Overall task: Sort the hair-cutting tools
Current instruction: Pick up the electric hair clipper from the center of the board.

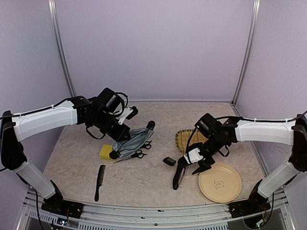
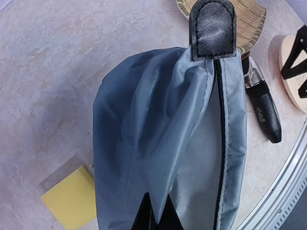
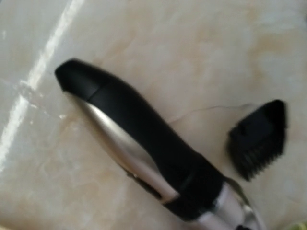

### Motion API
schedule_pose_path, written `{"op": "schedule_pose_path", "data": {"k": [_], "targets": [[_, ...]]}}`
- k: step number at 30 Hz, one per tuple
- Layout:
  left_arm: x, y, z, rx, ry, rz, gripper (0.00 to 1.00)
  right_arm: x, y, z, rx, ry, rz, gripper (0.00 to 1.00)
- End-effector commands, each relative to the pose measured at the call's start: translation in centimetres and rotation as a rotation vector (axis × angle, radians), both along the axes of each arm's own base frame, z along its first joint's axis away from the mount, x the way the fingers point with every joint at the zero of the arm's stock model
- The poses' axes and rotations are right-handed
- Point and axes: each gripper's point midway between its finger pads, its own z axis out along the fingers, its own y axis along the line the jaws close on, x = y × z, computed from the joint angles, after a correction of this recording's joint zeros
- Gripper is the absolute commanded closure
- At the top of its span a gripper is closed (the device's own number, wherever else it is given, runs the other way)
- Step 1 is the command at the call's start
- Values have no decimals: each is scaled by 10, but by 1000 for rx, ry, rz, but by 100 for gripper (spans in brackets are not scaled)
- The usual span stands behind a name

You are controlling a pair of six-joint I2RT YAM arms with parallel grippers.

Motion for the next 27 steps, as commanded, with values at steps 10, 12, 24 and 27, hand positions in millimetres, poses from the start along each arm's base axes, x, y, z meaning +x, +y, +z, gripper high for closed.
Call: {"op": "schedule_pose_path", "data": {"k": [10, 12, 24, 27], "targets": [[-14, -11, 1, -61, 17, -72, 100, 32, 14, -33, -175, -176, 203, 20], [-14, -12, -2, -59, 26, -75, 100, 34, 18, -34, -172, -174, 217, 20], [-15, -15, -6, -44, 33, -119, 100, 26, 14, -54, -263, -115, 258, 31], [-17, -17, -7, -54, 45, -131, 100, 18, 10, -55, -286, -76, 241, 35]]}}
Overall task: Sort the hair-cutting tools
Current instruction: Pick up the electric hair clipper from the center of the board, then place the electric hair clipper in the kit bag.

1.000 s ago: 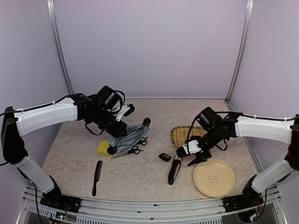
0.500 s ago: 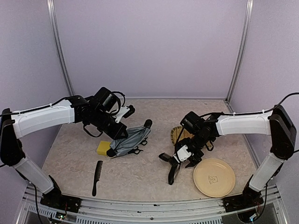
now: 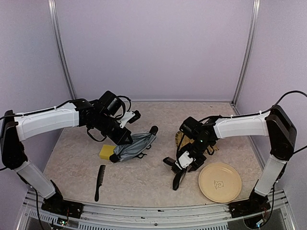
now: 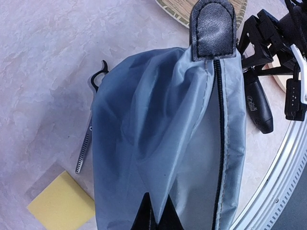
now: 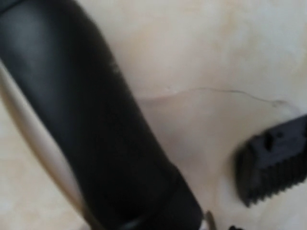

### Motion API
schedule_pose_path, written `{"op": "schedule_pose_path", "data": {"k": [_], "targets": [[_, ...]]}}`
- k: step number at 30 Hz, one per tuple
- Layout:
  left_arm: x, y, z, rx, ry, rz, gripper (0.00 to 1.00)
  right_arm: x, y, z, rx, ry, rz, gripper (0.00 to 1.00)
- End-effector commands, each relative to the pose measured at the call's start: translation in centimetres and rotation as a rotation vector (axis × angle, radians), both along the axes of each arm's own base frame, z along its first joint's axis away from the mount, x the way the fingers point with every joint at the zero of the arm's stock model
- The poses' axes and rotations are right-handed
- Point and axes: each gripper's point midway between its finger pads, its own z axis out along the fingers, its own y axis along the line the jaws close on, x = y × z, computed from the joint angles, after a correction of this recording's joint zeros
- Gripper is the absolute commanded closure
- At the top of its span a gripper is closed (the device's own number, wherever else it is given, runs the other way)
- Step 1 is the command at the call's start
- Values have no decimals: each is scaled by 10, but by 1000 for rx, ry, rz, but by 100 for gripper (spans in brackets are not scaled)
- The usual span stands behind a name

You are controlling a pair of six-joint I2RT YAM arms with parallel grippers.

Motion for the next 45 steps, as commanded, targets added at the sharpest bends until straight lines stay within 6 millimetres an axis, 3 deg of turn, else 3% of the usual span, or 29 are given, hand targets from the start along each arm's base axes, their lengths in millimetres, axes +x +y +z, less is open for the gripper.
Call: {"op": "schedule_pose_path", "data": {"k": [1, 13, 20, 24, 28, 33, 39, 43, 45], "targets": [[-5, -9, 2, -20, 12, -48, 100, -19, -6, -2, -58, 63, -1, 36], [-16, -12, -16, -12, 72, -93, 100, -36, -20, -14, -95, 122, -69, 43], [-20, -14, -24, 0, 81, -104, 100, -39, -11, -3, -53, 140, -98, 64], [-19, -16, -30, -3, 84, -100, 100, -39, -4, 13, -25, 159, -132, 80], [-15, -21, -37, 7, 84, -68, 100, -41, -2, 29, -16, 186, -195, 89], [-19, -32, -46, 3, 126, -52, 100, -43, 3, 63, 50, 190, -238, 91], [-29, -56, -46, -35, 173, -87, 100, -14, 19, 132, 144, 38, -279, 91], [-37, -66, -51, -63, 242, -100, 100, 6, 34, 150, 106, -170, -256, 91], [-41, -71, -52, -83, 276, -102, 100, 11, 41, 150, 78, -244, -241, 92]]}}
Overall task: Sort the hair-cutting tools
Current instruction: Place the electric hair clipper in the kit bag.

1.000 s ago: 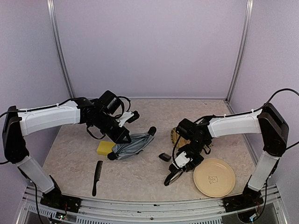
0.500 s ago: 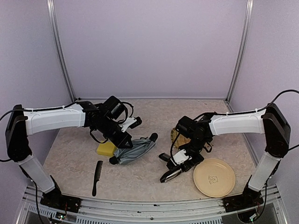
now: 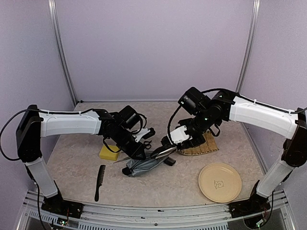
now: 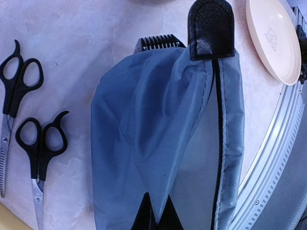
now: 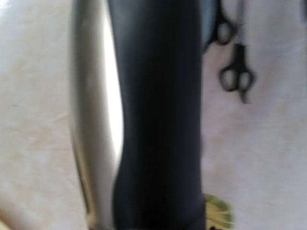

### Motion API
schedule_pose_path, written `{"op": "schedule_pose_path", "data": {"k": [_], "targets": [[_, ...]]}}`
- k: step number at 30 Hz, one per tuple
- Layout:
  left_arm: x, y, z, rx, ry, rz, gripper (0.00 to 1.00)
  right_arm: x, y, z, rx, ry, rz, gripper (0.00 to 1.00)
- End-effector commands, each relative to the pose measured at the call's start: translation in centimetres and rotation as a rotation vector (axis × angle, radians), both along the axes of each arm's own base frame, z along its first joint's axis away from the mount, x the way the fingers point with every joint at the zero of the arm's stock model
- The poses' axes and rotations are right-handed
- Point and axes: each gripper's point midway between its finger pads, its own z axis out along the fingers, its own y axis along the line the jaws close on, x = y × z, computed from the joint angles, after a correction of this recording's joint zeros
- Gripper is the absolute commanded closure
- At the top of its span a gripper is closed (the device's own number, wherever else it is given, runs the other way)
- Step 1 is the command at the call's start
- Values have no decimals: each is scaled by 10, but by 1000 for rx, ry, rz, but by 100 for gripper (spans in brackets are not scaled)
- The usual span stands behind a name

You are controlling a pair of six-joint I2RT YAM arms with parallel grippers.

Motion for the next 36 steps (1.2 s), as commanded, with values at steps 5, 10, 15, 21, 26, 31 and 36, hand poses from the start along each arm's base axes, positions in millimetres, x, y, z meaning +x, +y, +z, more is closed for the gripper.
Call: {"op": "schedule_pose_path", "data": {"k": [5, 10, 15, 21, 26, 31, 36], "targets": [[-13, -32, 15, -129, 113, -15, 100, 10, 11, -5, -181, -253, 17, 92], [-18, -38, 17, -173, 158, -14, 100, 14, 13, -17, -231, -337, 39, 91], [-23, -44, 15, -201, 204, -20, 100, 19, 14, -31, -296, -393, 30, 91], [-23, -54, 16, -263, 273, 16, 100, 15, 24, -41, -313, -419, 58, 91], [-20, -56, 14, -291, 324, 66, 100, -9, 43, -52, -283, -318, 74, 92], [-19, -52, 11, -302, 312, 81, 100, -33, 62, -51, -188, -157, 75, 92], [-23, -53, 6, -323, 337, 81, 100, -44, 71, -68, -145, -61, 44, 91]]}}
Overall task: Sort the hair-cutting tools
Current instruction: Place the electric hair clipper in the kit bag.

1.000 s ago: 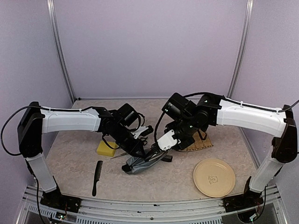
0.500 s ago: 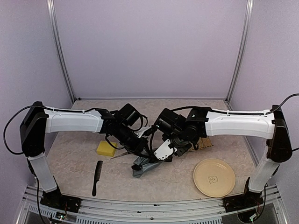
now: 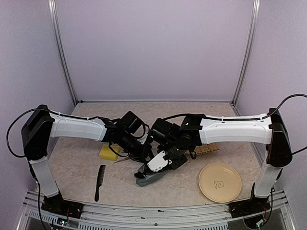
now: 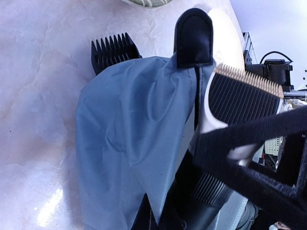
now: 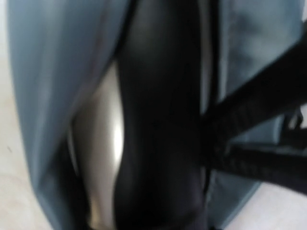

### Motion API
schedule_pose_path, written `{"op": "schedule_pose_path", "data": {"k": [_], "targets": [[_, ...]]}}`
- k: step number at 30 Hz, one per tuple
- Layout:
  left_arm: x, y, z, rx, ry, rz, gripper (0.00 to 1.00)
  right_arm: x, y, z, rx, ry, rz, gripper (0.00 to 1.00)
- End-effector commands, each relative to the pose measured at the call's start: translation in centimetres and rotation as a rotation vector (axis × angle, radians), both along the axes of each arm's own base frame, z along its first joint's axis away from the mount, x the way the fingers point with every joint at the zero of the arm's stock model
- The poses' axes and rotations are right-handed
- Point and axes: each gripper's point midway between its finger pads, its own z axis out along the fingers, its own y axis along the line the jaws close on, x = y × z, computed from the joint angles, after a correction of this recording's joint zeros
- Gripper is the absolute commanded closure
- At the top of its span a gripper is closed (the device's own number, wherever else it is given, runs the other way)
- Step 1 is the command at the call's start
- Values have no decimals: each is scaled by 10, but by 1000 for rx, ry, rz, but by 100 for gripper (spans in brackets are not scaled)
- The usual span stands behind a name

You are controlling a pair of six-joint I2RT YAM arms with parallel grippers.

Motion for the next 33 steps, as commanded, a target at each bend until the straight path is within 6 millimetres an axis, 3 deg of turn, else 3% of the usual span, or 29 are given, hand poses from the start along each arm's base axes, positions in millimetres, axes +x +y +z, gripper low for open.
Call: {"op": "schedule_pose_path", "data": {"k": [1, 6, 11, 14, 15, 18, 19, 20, 25, 29, 33], "targets": [[-2, -8, 8, -71, 9, -5, 100, -17, 22, -4, 101, 119, -46, 90], [-4, -8, 10, -92, 12, -13, 100, -31, 28, -13, 130, 215, -68, 86], [-10, -1, 12, -94, 13, -24, 100, -43, 30, -18, 151, 291, -83, 71], [-16, 5, 9, -80, 20, -35, 100, -49, 37, -14, 182, 340, -85, 67], [-18, 7, 9, -81, 20, -40, 100, -51, 39, -13, 189, 353, -86, 63], [-23, 14, 13, -79, 13, -49, 100, -56, 40, -11, 200, 382, -81, 34], [-24, 16, 14, -78, 11, -51, 100, -56, 41, -8, 213, 377, -81, 24], [-24, 18, 15, -75, 5, -52, 100, -54, 44, -3, 233, 372, -83, 21], [-19, 34, 6, -47, -8, -33, 100, -41, 53, 44, 364, 404, -110, 20], [-13, 36, -2, -18, -27, -31, 100, -18, 36, 63, 432, 456, -180, 20], [-5, 33, 6, 13, -133, -32, 64, 0, 9, 59, 491, 484, -279, 23]]}}
